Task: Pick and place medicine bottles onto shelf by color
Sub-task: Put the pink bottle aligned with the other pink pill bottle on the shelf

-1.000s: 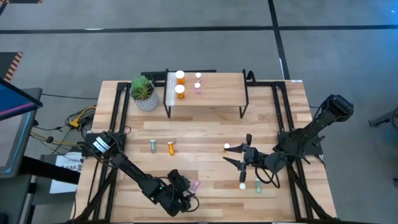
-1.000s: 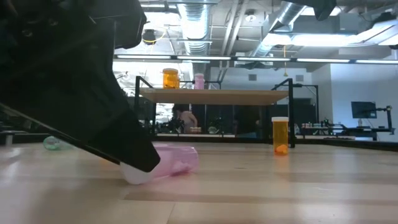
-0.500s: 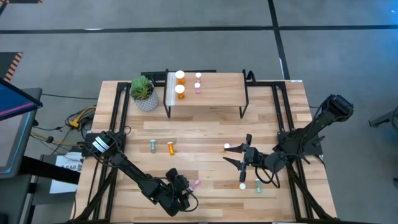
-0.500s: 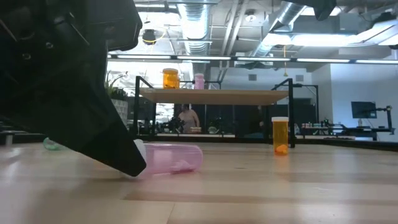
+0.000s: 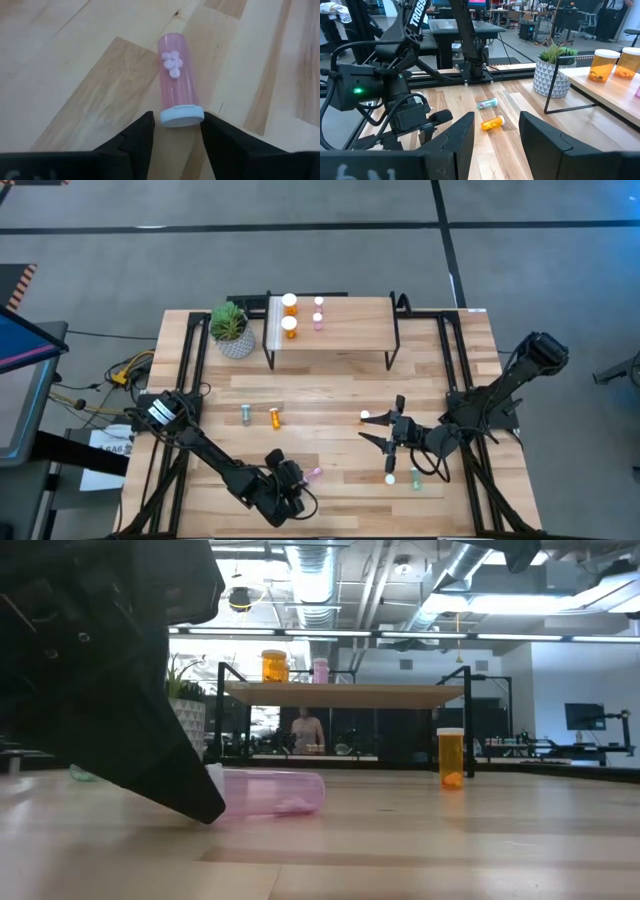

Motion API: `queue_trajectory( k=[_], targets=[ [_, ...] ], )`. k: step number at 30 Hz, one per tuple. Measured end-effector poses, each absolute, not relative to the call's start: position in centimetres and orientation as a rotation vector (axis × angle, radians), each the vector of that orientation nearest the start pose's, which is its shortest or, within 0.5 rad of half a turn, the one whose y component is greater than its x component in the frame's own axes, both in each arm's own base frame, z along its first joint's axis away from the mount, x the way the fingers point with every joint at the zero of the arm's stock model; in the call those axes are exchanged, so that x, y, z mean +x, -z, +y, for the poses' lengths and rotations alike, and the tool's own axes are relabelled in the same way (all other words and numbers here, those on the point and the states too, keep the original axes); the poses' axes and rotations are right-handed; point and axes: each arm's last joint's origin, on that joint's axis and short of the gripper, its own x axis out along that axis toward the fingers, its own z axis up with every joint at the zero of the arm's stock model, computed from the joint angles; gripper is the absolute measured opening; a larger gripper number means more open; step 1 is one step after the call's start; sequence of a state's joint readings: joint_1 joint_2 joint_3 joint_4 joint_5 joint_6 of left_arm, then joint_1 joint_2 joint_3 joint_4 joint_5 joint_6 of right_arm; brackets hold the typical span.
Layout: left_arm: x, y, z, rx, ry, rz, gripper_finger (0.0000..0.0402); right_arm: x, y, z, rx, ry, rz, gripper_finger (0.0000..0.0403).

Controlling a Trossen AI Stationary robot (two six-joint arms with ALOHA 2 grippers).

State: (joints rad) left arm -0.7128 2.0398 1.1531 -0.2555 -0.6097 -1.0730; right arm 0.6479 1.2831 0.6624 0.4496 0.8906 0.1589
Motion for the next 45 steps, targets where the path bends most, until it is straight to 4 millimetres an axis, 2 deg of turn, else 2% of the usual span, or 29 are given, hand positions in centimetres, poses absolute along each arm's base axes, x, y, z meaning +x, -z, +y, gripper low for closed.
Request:
queue_trajectory(
  k=[5,9,14,18,25,29,33,39,45],
  targets=[
    [29.3,-11.5,-23.2,-0.268,-0.354,0.838,0.0116,22.4,-24.8,14.1,0.036,0.251,0.104,0.0177],
    [28.9,-13.5,-22.5,-0.247,-0.365,0.833,0.0091,22.4,-24.8,14.1,0.037,0.251,0.104,0.0177],
    [28.6,-15.0,-22.2,-0.216,-0.357,0.814,0.0079,22.4,-24.8,14.1,0.037,0.251,0.104,0.0177],
    [28.7,-15.2,-22.3,-0.249,-0.323,0.828,0.0106,22.4,-24.8,14.1,0.037,0.251,0.103,0.0177],
    [28.8,-15.8,-23.6,-0.26,-0.282,0.722,0.0213,22.4,-24.8,14.1,0.038,0.251,0.103,0.0177],
    [28.7,-15.2,-23.8,-0.245,-0.291,0.706,0.0248,22.4,-24.8,14.1,0.038,0.251,0.103,0.0177],
    [28.9,-13.7,-23.8,-0.223,-0.296,0.727,0.0257,22.4,-24.9,14.1,0.042,0.251,0.101,0.0177],
    [28.8,-12.9,-23.4,-0.179,-0.327,0.737,0.0258,22.4,-24.9,14.1,0.045,0.251,0.096,0.0177],
    [29.6,-11.4,-23.4,-0.201,-0.31,0.749,0.0258,22.4,-24.9,14.1,0.04,0.251,0.101,0.0177]
  ],
)
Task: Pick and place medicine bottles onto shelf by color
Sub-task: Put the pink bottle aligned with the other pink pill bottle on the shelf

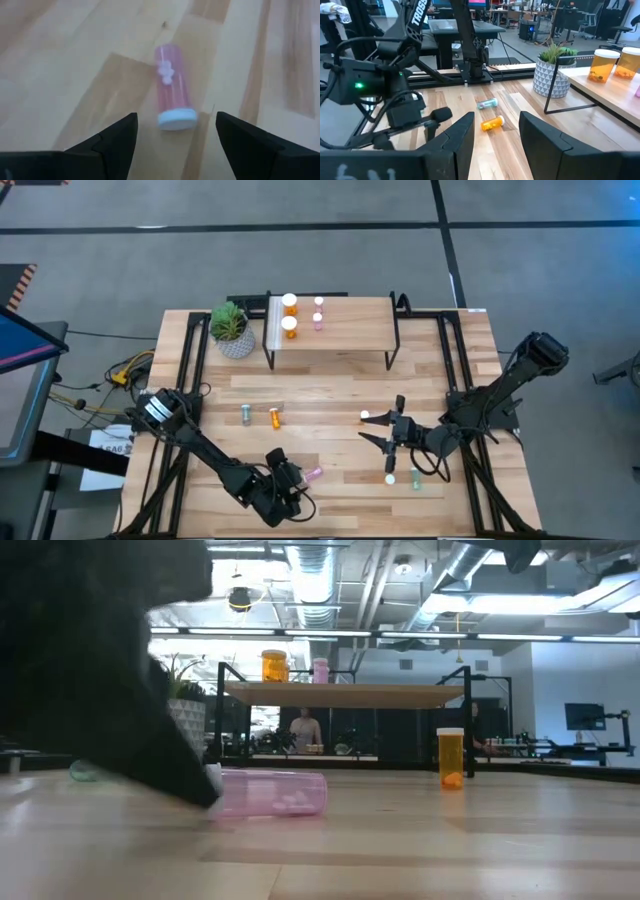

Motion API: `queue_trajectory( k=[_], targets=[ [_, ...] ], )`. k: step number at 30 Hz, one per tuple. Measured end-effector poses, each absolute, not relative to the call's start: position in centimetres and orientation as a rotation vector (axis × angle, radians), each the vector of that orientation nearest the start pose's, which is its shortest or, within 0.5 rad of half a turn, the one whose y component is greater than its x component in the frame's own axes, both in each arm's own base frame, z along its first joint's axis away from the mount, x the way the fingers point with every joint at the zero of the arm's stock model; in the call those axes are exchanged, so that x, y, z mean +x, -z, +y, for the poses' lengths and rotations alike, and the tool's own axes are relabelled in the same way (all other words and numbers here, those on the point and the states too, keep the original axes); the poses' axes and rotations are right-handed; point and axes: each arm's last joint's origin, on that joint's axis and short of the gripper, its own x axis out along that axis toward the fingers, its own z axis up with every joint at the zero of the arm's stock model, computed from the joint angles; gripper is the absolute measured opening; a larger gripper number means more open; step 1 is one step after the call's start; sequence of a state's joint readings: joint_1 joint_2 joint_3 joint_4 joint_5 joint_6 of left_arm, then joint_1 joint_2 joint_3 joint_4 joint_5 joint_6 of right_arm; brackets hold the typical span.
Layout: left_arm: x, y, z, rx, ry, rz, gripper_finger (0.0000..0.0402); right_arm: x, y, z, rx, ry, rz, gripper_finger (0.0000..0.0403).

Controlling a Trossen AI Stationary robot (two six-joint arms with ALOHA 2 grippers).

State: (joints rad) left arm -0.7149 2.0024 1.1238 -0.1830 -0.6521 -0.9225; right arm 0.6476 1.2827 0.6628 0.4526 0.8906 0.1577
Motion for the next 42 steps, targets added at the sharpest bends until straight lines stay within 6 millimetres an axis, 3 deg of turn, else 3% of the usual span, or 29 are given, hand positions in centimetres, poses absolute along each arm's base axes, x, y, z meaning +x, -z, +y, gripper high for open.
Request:
queue_trajectory(
  k=[11,29,34,42],
  targets=[
    [30.1,-10.2,-23.2,-0.156,-0.306,0.759,0.0245,22.4,-24.8,14.1,0.037,0.251,0.104,0.0177],
    [30.7,-10.8,-23.6,-0.102,-0.301,0.779,0.0097,22.4,-24.9,14.1,0.039,0.251,0.103,0.0177],
    [31.5,-13.6,-23.4,-0.066,-0.313,0.852,0.0099,22.4,-24.9,14.1,0.031,0.25,0.104,0.0177],
    [31.4,-22.1,-20.8,0.038,-0.287,0.905,0.0109,22.4,-24.8,14.1,0.01,0.248,0.109,0.0177]
  ],
)
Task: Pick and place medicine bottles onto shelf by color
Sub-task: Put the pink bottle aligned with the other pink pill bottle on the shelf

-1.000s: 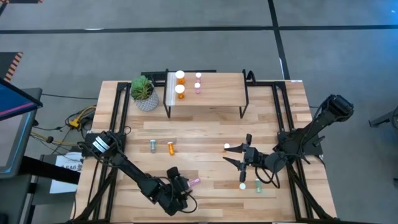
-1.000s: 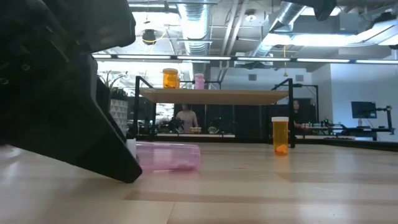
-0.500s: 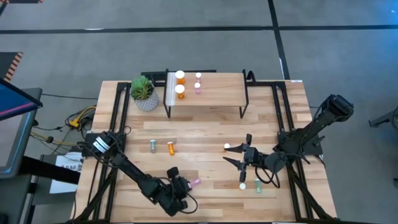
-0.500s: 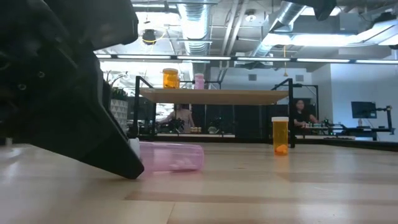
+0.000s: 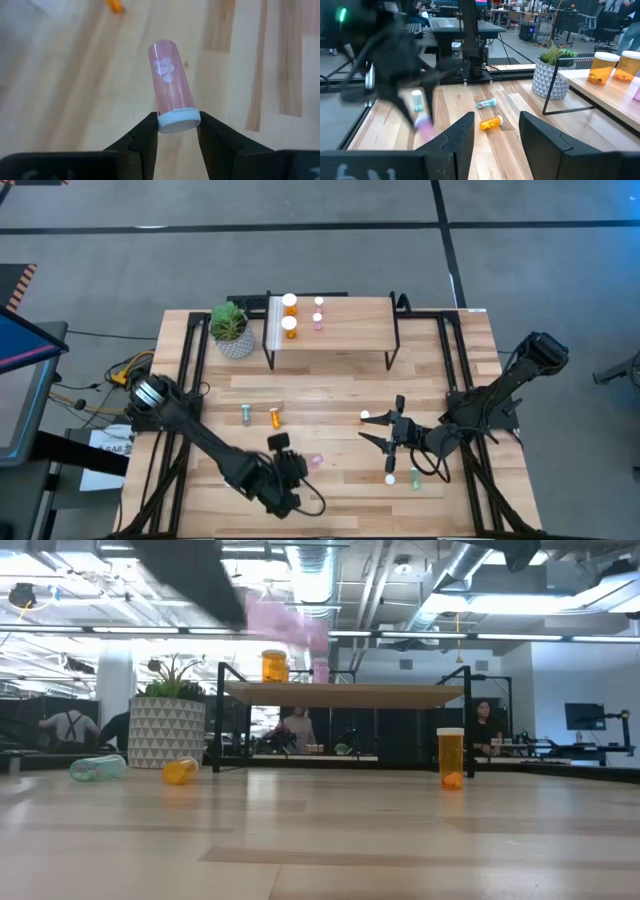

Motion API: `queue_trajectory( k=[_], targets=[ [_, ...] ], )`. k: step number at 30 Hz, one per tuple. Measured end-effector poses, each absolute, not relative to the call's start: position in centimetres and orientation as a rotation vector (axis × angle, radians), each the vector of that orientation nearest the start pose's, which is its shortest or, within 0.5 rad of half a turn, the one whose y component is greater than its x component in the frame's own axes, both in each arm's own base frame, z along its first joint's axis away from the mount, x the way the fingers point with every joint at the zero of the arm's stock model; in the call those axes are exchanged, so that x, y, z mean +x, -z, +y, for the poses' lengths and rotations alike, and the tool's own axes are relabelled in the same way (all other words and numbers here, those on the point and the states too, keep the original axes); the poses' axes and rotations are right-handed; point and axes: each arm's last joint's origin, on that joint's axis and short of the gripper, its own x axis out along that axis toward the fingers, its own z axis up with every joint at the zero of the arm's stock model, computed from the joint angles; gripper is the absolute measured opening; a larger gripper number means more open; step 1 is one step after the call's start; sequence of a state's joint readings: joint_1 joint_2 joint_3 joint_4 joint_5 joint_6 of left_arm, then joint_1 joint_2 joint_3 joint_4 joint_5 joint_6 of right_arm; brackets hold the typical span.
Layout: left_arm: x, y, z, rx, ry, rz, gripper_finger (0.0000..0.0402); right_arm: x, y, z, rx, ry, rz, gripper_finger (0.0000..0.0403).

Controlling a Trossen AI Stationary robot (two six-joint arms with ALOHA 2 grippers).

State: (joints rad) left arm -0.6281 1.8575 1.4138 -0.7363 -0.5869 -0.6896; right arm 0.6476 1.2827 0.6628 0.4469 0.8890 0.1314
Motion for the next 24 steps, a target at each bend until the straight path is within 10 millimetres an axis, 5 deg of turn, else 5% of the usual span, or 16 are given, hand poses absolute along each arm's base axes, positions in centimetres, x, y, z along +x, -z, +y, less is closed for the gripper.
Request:
queue_trajectory(
  k=[7,12,24],
  targets=[
    [31.1,-30.4,-14.7,-0.069,-0.173,0.87,0.0104,22.4,-24.8,14.1,-0.014,0.249,0.114,0.0177],
    [30.9,-34.2,-10.0,-0.15,-0.071,0.845,0.0105,23.1,-24.7,13.4,-0.13,0.205,0.138,0.0192],
    [30.5,-35.7,-2.2,-0.199,-0.106,0.993,0.0105,25.4,-24.4,8.7,-0.293,0.268,0.209,0.0268]
  ],
)
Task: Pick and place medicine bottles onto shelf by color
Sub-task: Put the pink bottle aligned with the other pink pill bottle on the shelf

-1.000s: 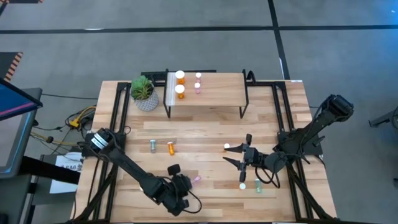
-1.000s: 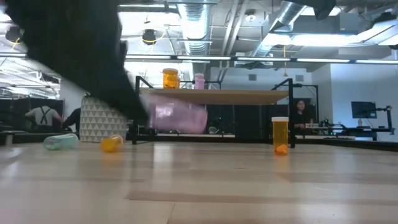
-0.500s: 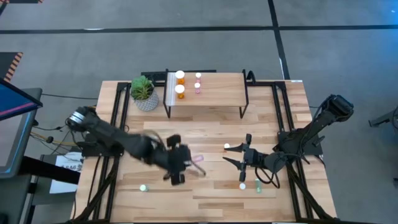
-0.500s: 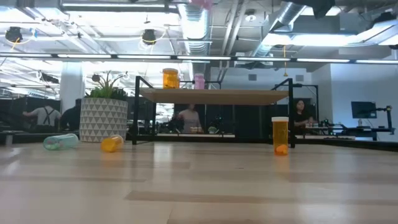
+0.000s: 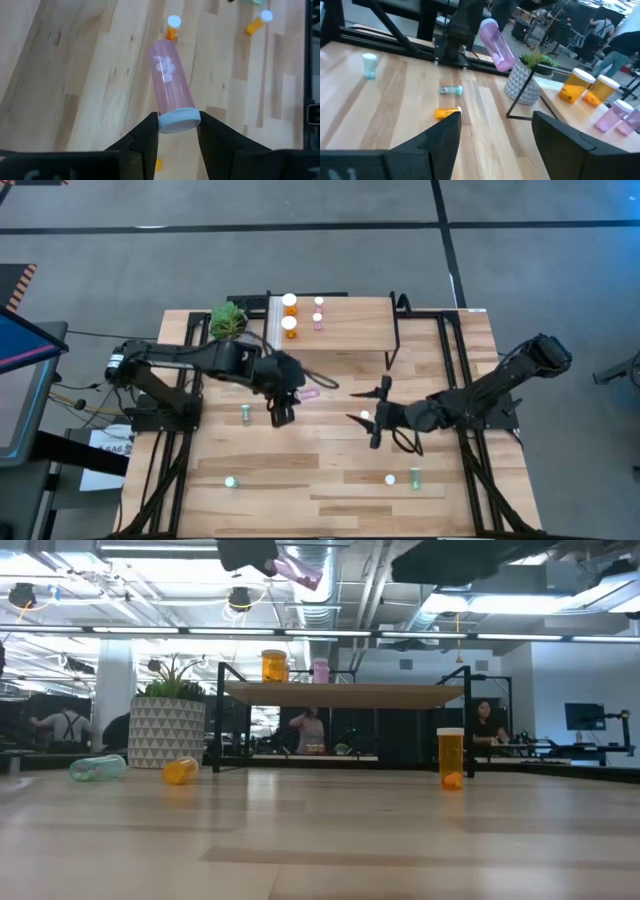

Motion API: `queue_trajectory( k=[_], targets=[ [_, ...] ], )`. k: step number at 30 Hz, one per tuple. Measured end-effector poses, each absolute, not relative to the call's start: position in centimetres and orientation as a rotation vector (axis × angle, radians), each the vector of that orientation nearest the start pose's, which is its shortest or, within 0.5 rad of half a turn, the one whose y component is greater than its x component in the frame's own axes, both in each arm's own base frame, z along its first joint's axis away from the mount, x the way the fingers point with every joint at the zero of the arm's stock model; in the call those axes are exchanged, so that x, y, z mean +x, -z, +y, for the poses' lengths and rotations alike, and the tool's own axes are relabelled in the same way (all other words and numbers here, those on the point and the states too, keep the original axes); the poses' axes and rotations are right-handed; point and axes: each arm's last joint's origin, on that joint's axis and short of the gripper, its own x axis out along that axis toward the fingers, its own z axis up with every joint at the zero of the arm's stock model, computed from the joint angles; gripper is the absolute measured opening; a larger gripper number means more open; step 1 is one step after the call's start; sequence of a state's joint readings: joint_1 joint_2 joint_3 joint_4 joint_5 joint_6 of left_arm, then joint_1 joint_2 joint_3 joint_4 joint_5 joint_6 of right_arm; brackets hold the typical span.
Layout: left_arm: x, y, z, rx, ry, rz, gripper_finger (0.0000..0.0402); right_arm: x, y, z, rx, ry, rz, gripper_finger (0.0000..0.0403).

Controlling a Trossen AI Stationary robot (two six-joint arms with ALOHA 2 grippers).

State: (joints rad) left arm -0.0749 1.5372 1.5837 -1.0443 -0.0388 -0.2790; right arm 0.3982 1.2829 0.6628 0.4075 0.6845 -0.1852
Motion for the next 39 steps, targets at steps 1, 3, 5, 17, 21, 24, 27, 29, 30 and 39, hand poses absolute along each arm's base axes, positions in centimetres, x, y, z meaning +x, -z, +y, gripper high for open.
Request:
queue_trajectory(
  k=[1,3,5,17,21,24,27,29,30,39],
  targets=[
    [30.5,-35.8,-1.8,-0.209,-0.096,0.995,0.0105,25.5,-24.4,8.4,-0.294,0.265,0.208,0.0269],
    [30.6,-35.8,-1.1,-0.225,-0.074,0.996,0.0105,25.9,-24.8,7.9,-0.286,0.25,0.202,0.027],
    [30.6,-35.7,-0.3,-0.24,-0.057,0.997,0.0105,26.3,-25.5,7.5,-0.278,0.239,0.188,0.027],
    [30.8,-35.9,2.1,-0.254,-0.036,0.968,0.0104,29.8,-27.4,5.4,-0.391,0.28,0.242,0.027],
    [31.0,-36.1,2.5,-0.248,-0.031,0.932,0.0104,31.2,-27.3,4.5,-0.397,0.293,0.256,0.027],
    [31.1,-36.1,2.8,-0.261,-0.016,0.921,0.0104,32.1,-27.0,4.0,-0.403,0.309,0.282,0.027],
    [31.1,-36.1,2.9,-0.261,-0.018,0.921,0.0104,32.6,-26.7,3.6,-0.406,0.319,0.298,0.027],
    [31.1,-36.1,2.9,-0.256,-0.015,0.922,0.0104,33.0,-26.7,3.6,-0.414,0.322,0.297,0.027],
    [31.1,-36.1,2.9,-0.254,-0.014,0.923,0.0104,33.1,-26.6,3.7,-0.419,0.321,0.303,0.027],
    [31.0,-36.1,2.9,-0.25,-0.011,0.931,0.0104,33.1,-26.7,3.8,-0.428,0.318,0.3,0.0254]
  ],
)
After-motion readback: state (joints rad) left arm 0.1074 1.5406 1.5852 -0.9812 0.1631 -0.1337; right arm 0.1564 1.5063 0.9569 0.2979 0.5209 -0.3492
